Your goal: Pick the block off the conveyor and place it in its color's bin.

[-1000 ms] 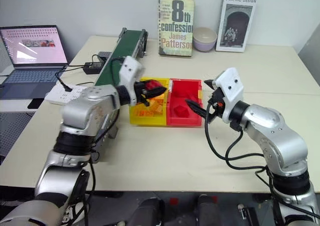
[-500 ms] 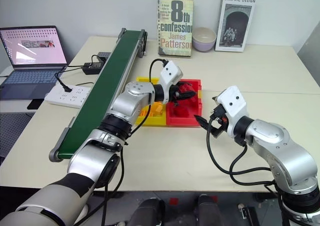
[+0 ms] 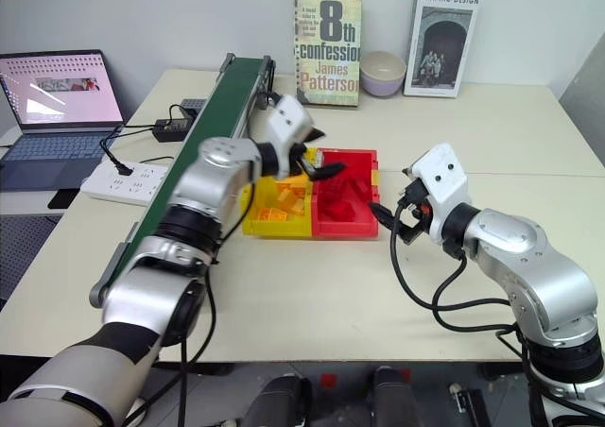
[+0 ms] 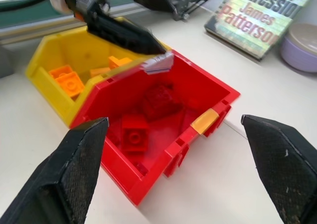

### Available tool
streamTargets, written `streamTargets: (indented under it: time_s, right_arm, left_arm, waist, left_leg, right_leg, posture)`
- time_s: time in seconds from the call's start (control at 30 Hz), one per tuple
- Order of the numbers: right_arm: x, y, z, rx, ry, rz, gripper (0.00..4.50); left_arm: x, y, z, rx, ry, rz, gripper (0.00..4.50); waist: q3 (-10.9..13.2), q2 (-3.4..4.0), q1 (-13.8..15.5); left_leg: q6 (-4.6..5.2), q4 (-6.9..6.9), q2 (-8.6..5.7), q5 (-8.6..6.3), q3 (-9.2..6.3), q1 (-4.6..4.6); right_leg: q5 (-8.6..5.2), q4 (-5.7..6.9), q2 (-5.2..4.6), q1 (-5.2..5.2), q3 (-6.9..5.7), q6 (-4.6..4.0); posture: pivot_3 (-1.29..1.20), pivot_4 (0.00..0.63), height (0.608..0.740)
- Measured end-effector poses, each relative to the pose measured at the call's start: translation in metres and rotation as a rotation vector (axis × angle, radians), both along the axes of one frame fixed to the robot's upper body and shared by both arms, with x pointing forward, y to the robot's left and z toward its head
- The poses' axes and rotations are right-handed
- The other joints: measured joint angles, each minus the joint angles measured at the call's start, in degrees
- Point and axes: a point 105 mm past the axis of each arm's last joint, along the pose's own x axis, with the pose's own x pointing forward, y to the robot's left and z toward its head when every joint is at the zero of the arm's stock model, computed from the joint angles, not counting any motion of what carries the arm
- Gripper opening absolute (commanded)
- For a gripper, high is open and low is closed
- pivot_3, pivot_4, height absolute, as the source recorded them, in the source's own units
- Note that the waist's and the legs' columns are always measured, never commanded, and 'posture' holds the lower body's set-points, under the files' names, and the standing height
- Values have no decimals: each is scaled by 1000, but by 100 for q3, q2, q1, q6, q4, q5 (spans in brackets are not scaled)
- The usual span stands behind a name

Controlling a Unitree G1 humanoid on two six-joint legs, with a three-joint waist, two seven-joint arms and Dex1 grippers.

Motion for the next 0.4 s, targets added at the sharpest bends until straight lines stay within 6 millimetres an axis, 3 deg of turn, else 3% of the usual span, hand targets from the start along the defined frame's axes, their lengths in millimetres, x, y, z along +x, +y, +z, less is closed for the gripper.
streamTargets:
  time_s: [0.03,0.1,0.13,0.23,0.4]
  right_arm:
    - [0,0,3,-5,1,23,4500]
    - [1,-1,3,-5,8,41,4500]
    - [-1,8,7,-3,23,130,4500]
    - [3,3,12,-19,27,162,4500]
    - [9,3,13,-12,34,194,4500]
  left_arm:
    - [-5,24,-6,33,21,45,4487]
    - [-11,44,-15,54,63,87,4487]
    - [-34,64,-19,70,107,86,4487]
    - [-58,80,-7,57,123,82,4487]
    - [-87,81,7,17,110,59,4487]
  waist:
    - [-1,1,-25]
    - [-1,1,-17]
    - [6,1,-30]
    - [9,-3,-31]
    - [8,-3,45]
  left_leg:
    - [0,0,1,0,-3,1]
    - [0,1,2,0,-13,-3]
    - [0,0,3,0,-10,-10]
    - [-1,2,0,0,-22,-11]
    - [-1,5,-3,0,-15,2]
  right_leg:
    - [0,4,0,1,-3,0]
    - [0,4,-1,1,-7,0]
    - [0,2,-2,-6,-3,-1]
    - [-1,-5,-8,3,-5,-1]
    - [-5,-6,-10,14,-4,4]
  posture:
    - [0,150,740]
    - [0,150,740]
    - [0,150,740]
    - [0,150,740]
    - [0,150,740]
